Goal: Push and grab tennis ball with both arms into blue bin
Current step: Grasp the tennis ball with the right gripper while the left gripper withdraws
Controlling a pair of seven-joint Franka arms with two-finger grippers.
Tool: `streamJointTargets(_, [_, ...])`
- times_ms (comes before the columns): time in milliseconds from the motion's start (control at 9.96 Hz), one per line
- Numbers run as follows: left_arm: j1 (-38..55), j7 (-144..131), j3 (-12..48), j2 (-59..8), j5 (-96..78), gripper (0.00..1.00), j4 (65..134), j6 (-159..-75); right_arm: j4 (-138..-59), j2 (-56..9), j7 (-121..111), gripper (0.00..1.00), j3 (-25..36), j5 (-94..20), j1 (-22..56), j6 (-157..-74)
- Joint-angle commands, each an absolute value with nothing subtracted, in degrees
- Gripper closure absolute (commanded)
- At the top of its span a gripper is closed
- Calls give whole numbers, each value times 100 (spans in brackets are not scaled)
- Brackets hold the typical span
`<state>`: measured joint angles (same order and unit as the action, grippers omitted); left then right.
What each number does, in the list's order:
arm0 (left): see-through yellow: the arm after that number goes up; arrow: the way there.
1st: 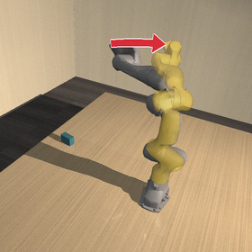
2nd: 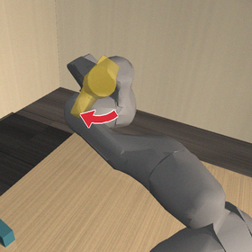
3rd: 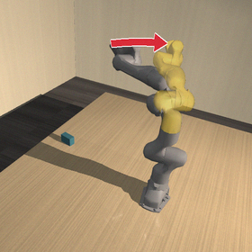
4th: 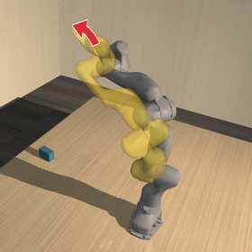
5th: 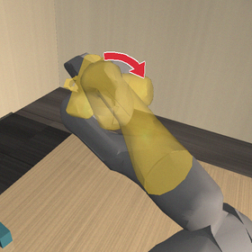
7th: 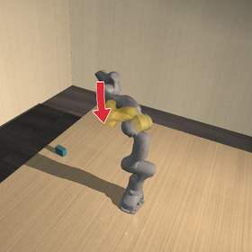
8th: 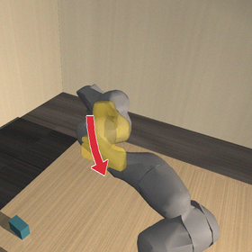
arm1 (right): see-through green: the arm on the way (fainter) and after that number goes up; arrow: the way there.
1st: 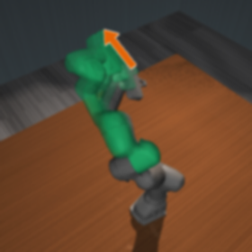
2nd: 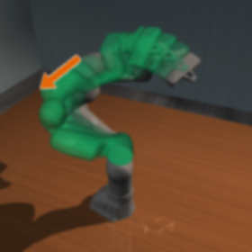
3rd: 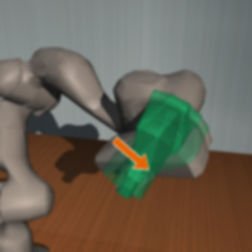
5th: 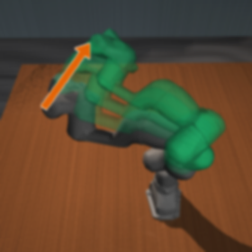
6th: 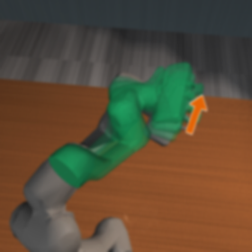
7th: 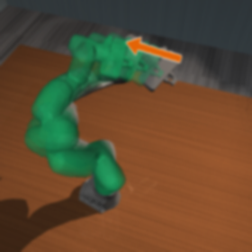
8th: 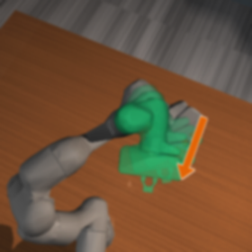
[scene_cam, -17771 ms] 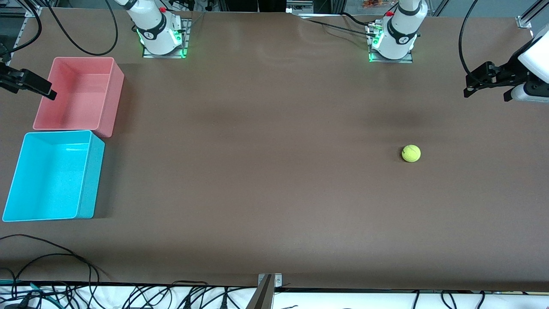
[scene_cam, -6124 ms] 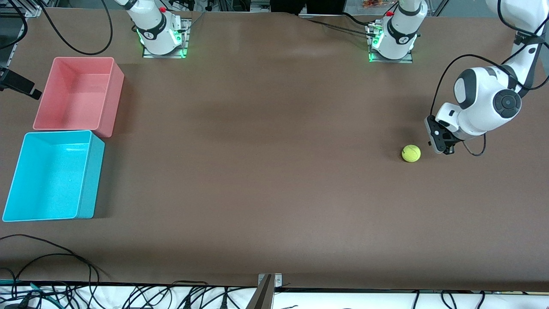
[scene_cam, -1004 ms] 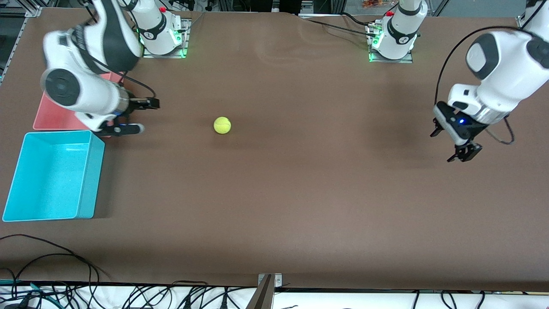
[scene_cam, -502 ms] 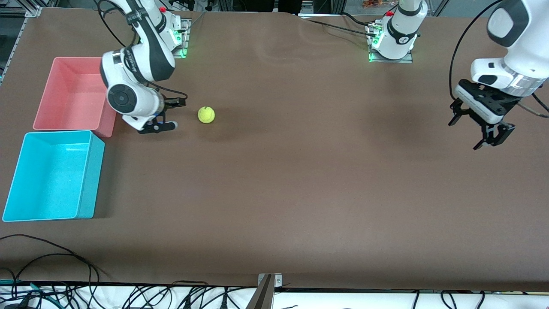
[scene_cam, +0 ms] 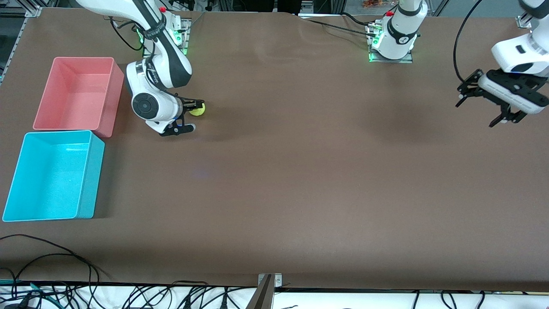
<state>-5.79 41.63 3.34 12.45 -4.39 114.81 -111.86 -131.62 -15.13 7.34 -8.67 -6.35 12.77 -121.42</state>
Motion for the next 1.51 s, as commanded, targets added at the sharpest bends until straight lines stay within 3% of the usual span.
streamJointTargets(0, [-580,3376,378,1327,-158,0,10620,-9970,-13482,-1556,782,0,-967,-721,1327,-12357])
streamJointTargets(402, [-738,3313,404,1450,-158,0,10644,-9932,-13544,-1767,782,2,-967,-721,1327,-12559])
streamJointTargets(602, [-747,3314,457,1599,-229,0,10644,-9906,-13518,-1767,782,62,-967,-721,1327,-12577])
streamJointTargets(703, [-791,3322,457,1617,-237,0,10626,-9853,-13526,-1758,782,85,-967,-721,1327,-12577])
streamJointTargets(803, [-800,3322,483,1661,-263,0,10600,-9818,-13509,-1732,800,93,-958,-721,1327,-12568])
streamJointTargets(1104, [-791,3234,510,1582,-308,0,10591,-9809,-12993,-1320,765,94,-774,-694,1292,-12167])
streamJointTargets(1406, [-800,3217,519,1573,-343,0,10591,-9809,-11519,-1362,293,94,-168,74,1248,-10542])
